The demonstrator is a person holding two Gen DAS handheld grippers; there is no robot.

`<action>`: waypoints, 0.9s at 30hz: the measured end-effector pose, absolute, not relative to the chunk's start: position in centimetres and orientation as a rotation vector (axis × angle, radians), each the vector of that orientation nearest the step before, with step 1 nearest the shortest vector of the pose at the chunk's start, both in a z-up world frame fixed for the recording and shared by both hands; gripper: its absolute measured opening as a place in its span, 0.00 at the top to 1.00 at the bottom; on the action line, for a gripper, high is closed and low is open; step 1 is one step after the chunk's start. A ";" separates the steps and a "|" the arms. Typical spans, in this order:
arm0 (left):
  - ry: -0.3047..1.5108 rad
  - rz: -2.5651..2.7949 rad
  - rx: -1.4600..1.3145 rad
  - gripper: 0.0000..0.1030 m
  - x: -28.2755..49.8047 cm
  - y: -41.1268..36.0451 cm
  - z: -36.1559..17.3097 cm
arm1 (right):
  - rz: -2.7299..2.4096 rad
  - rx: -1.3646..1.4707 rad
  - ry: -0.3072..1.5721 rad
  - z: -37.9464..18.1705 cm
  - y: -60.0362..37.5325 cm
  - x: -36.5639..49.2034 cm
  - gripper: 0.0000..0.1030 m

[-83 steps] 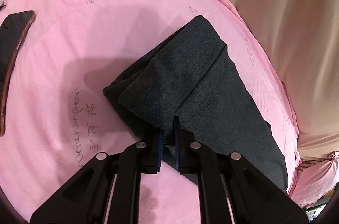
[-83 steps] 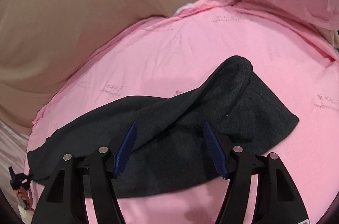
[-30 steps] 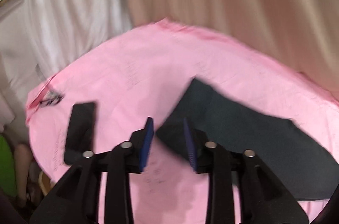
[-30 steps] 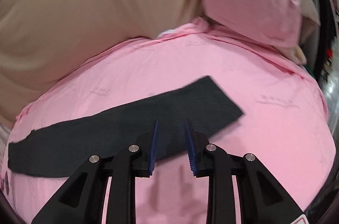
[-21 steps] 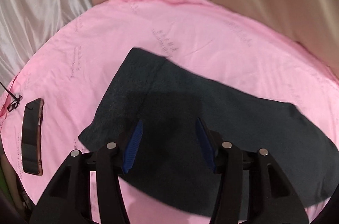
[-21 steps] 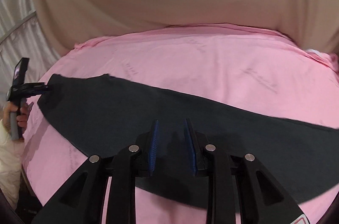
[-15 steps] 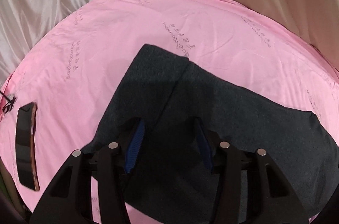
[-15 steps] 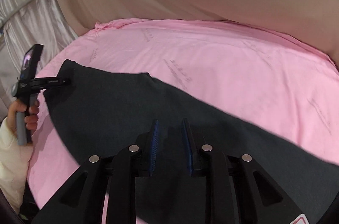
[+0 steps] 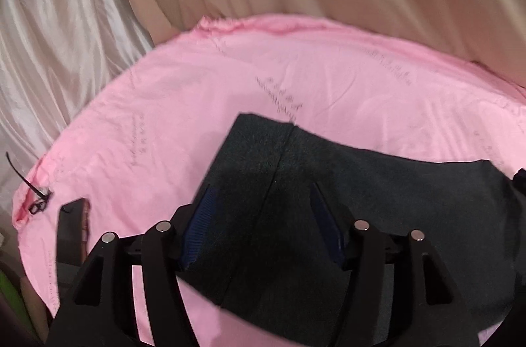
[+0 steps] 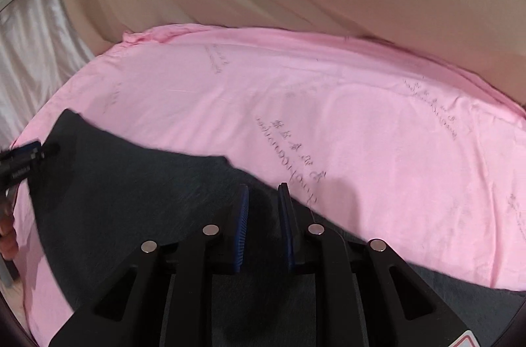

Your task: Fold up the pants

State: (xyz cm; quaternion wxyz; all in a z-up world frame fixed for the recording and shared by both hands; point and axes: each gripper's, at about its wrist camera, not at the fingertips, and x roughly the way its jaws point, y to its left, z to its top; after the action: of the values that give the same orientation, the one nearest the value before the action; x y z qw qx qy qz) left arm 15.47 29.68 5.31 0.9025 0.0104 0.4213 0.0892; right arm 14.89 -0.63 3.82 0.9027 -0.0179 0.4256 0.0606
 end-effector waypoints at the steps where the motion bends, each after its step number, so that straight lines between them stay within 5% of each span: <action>1: 0.845 0.167 0.022 0.43 14.4 29.3 6.2 | 0.142 -0.034 0.892 3.4 -0.4 14.7 0.84; 10: 0.878 0.083 0.078 0.38 10.7 23.2 6.9 | 0.103 0.027 0.830 5.8 -3.4 10.6 0.80; 22: 0.922 -0.020 0.118 0.34 8.1 13.6 4.4 | 0.022 0.095 0.914 2.4 -12.0 -1.0 0.81; 27: 0.939 -0.009 0.127 0.30 7.5 11.9 3.5 | -0.052 0.085 0.916 1.8 -14.9 -3.2 0.69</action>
State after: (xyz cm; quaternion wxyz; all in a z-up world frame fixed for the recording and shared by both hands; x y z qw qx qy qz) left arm 7.55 11.85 3.48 0.8899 0.0613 0.4519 -0.0045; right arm -3.18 -14.87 1.77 0.8957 0.0411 0.4421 -0.0251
